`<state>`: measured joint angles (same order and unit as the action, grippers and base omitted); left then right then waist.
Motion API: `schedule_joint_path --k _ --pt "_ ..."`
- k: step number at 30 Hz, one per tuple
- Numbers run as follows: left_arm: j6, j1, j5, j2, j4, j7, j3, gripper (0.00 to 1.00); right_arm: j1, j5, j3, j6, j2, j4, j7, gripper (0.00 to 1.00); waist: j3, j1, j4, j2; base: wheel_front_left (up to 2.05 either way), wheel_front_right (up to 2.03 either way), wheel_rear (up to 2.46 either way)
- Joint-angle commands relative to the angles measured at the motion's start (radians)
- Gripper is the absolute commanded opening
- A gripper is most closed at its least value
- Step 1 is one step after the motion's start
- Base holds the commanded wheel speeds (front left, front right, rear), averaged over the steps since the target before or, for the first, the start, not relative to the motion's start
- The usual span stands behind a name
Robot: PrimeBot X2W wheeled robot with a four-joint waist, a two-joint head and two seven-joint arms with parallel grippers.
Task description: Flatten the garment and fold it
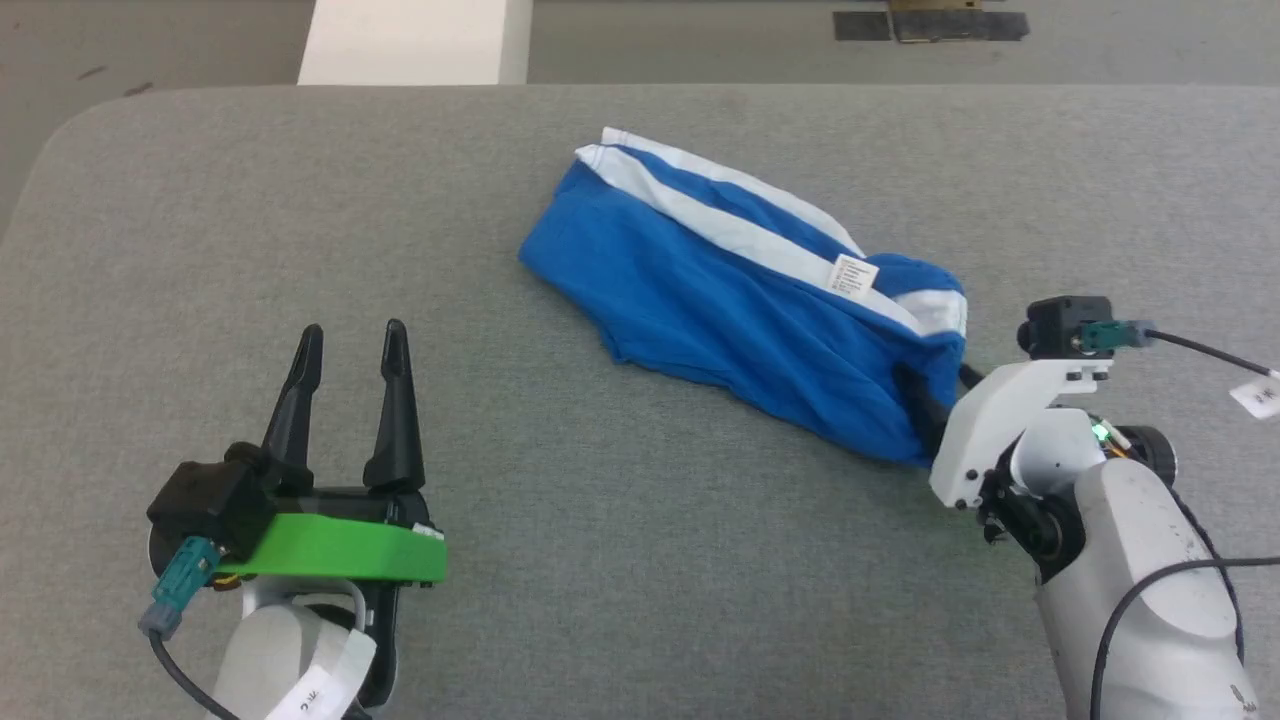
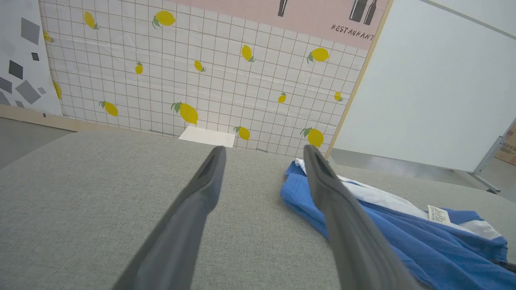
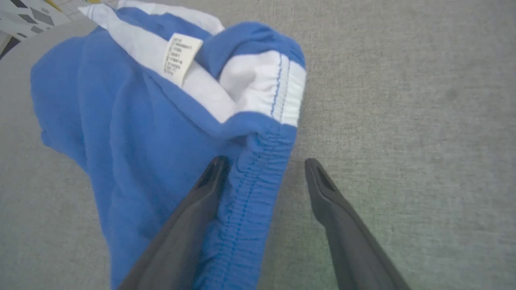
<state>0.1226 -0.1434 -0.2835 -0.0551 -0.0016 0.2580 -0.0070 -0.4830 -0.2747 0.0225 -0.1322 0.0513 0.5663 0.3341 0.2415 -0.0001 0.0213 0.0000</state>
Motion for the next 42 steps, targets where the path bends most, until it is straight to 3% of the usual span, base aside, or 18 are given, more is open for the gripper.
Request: schedule_joint_path --k 1,12,13,14,15,16,21,25,36,42 --pt "0.006 0.011 -0.006 0.004 0.003 0.004 -0.001 1.0 -0.022 -0.003 -0.005 0.002 -0.001 0.015 0.029 1.0 0.009 0.0001 0.013 0.0 0.0 0.0 0.0" --pt "0.007 0.001 -0.022 0.005 0.016 0.004 -0.017 1.0 -0.064 -0.099 -0.058 0.002 -0.001 0.105 0.264 1.0 0.02 0.0001 0.034 0.0 0.0 0.0 0.0" --pt "0.007 0.0 -0.022 0.005 0.018 0.004 -0.018 1.0 -0.068 -0.104 -0.06 0.002 -0.001 0.108 0.273 0.87 0.02 0.0001 0.035 0.0 0.0 0.0 0.0" --pt "0.008 0.0 -0.022 0.005 0.02 0.004 -0.02 1.0 -0.072 -0.111 -0.063 0.002 -0.001 0.11 0.283 0.49 0.02 0.0001 0.036 0.0 0.0 0.0 0.0" --pt "0.008 0.0 -0.022 0.005 0.022 0.004 -0.022 1.0 -0.075 -0.115 -0.065 0.002 -0.001 0.112 0.287 0.19 0.02 0.0001 0.037 0.0 0.0 0.0 0.0" --pt "0.008 0.0 -0.022 0.005 0.024 0.004 -0.024 1.0 -0.079 -0.117 -0.067 0.002 -0.001 0.116 0.294 0.0 0.019 0.0001 0.038 0.0 0.0 0.0 0.0" --pt "0.008 0.003 -0.02 0.005 0.03 0.004 -0.028 1.0 -0.087 -0.084 -0.043 0.002 -0.001 0.119 0.302 0.0 0.015 0.0001 0.041 0.0 0.0 0.0 0.0" --pt "0.008 0.01 -0.017 0.005 0.032 0.004 -0.029 1.0 -0.088 0.029 0.05 0.002 -0.001 0.087 0.302 0.0 0.008 0.0001 0.041 0.0 0.0 0.0 0.0" --pt "0.008 0.011 -0.007 0.005 0.036 0.004 -0.042 1.0 -0.053 0.415 0.354 0.002 0.001 -0.183 0.429 0.0 0.004 0.0001 0.045 0.0 0.0 0.0 0.0" --pt "0.008 0.003 0.0 0.005 0.042 0.004 -0.056 1.0 -0.056 0.531 0.414 0.002 0.027 -0.291 0.486 0.0 0.007 0.0001 0.053 0.0 0.0 0.0 0.0"
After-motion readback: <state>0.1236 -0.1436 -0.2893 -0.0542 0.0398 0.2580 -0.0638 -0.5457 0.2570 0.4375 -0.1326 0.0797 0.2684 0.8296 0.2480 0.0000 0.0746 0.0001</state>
